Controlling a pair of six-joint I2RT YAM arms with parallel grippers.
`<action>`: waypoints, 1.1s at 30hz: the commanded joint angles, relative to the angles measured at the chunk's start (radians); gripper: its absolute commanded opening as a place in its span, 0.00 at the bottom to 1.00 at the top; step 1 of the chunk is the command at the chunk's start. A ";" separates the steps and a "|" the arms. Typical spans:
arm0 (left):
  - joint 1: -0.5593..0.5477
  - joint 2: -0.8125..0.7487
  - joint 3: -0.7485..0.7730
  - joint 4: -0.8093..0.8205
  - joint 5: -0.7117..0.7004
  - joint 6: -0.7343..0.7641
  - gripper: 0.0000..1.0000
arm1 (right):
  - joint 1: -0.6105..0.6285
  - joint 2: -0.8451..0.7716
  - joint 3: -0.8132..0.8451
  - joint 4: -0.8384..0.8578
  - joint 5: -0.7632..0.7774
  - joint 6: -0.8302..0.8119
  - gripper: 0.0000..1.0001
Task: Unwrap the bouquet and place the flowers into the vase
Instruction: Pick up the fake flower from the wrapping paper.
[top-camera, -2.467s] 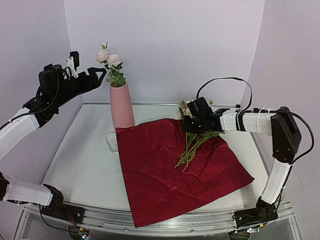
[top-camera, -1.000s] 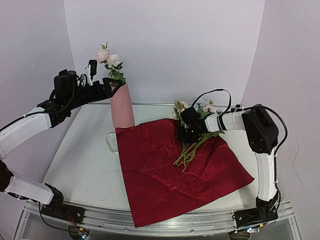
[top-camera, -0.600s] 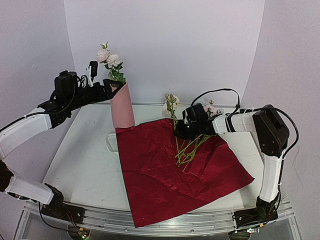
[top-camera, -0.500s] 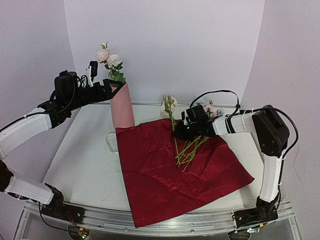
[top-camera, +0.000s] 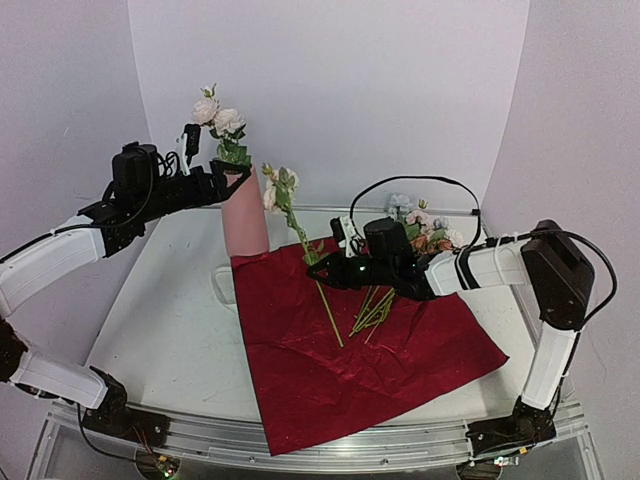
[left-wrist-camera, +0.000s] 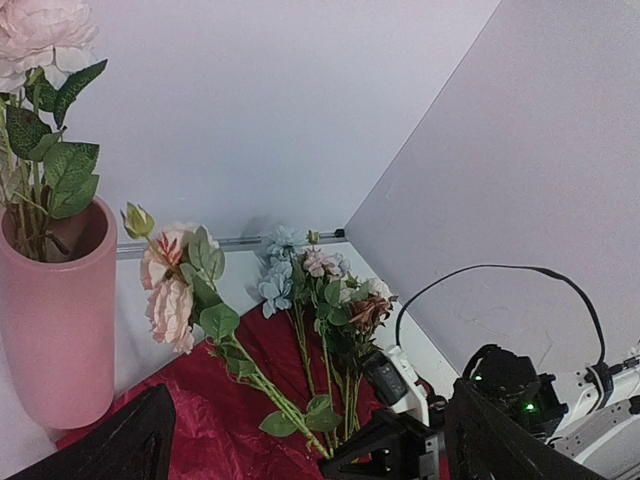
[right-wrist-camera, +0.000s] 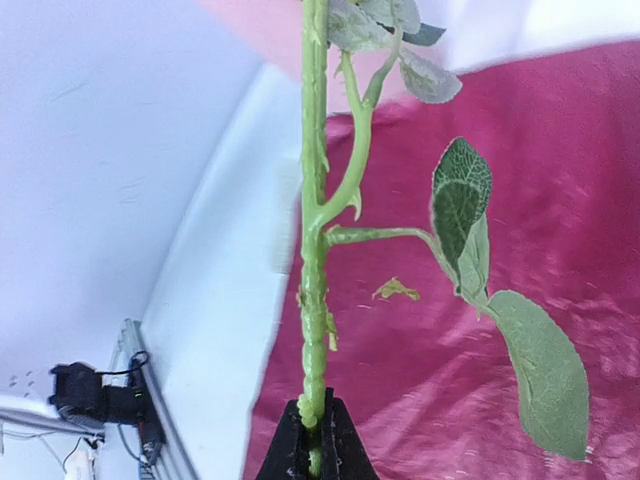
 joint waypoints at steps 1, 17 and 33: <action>-0.019 0.015 0.011 0.055 0.023 -0.018 0.95 | 0.031 -0.092 -0.053 0.236 -0.032 -0.048 0.00; -0.159 0.095 0.074 0.086 0.043 -0.062 0.79 | 0.090 -0.280 -0.102 0.261 0.068 -0.180 0.00; -0.188 0.152 0.132 0.109 0.098 -0.089 0.51 | 0.124 -0.286 -0.059 0.237 0.062 -0.214 0.00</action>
